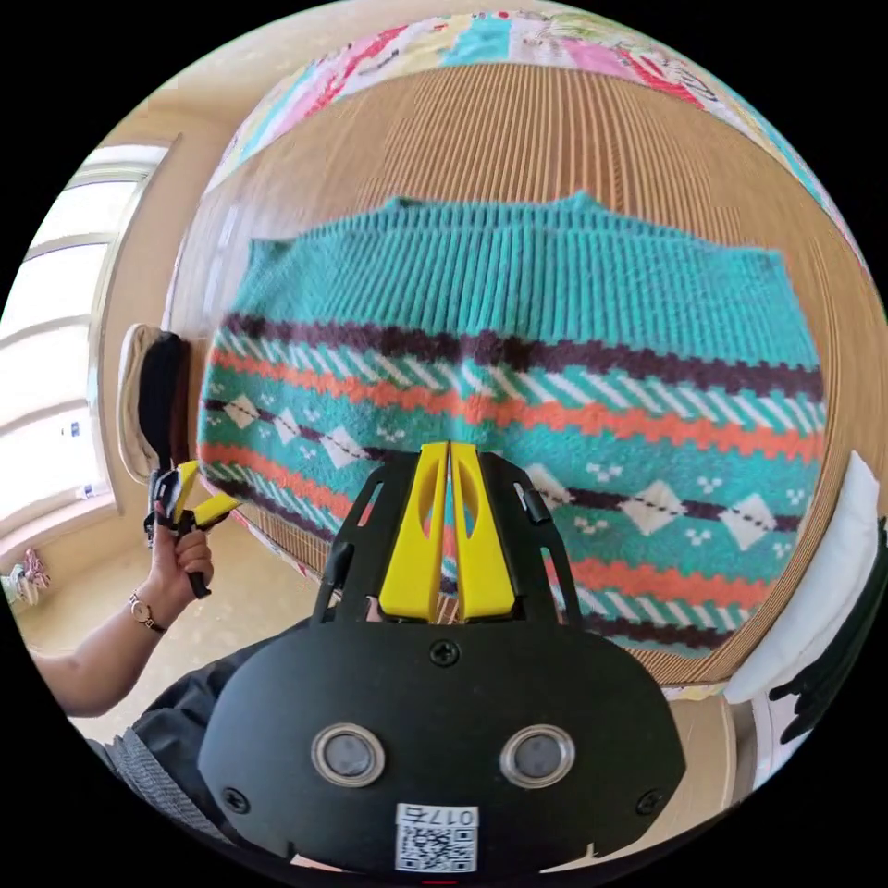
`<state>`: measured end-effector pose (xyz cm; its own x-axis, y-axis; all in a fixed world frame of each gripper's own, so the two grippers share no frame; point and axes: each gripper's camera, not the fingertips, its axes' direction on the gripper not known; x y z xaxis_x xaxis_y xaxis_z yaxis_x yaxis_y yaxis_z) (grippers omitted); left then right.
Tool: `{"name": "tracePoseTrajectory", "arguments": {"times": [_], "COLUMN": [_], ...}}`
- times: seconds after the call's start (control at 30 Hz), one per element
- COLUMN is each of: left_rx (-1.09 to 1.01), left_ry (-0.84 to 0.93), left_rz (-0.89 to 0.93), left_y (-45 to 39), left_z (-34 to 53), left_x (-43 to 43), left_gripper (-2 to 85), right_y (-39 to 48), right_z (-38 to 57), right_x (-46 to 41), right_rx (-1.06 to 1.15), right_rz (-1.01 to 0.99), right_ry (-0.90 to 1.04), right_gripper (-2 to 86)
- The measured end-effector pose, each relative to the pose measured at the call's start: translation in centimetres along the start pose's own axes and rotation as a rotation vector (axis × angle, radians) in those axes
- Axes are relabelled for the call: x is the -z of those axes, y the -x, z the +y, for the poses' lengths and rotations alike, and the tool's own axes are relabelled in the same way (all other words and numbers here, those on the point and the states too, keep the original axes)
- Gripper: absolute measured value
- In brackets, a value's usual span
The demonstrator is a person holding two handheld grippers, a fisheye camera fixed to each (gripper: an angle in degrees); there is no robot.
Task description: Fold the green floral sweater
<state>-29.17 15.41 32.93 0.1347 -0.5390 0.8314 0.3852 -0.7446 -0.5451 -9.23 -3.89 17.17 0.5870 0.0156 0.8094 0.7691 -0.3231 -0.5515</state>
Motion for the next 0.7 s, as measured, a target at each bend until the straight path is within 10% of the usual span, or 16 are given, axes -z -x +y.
{"name": "tracePoseTrajectory", "arguments": {"times": [0.43,0.7], "left_rx": [-0.075,-0.213], "left_ry": [0.031,0.151], "left_rz": [0.116,0.121], "left_y": [3.7,3.4], "left_z": [0.6,-0.6], "left_x": [-2.3,-6.6], "left_gripper": [23.3,8.9], "right_y": [1.6,-0.3], "right_z": [2.2,3.1], "right_x": [2.2,-0.2], "right_rx": [-0.014,-0.136], "right_rz": [-0.009,-0.110], "right_ry": [-0.032,-0.037], "right_gripper": [0.4,0.4]}}
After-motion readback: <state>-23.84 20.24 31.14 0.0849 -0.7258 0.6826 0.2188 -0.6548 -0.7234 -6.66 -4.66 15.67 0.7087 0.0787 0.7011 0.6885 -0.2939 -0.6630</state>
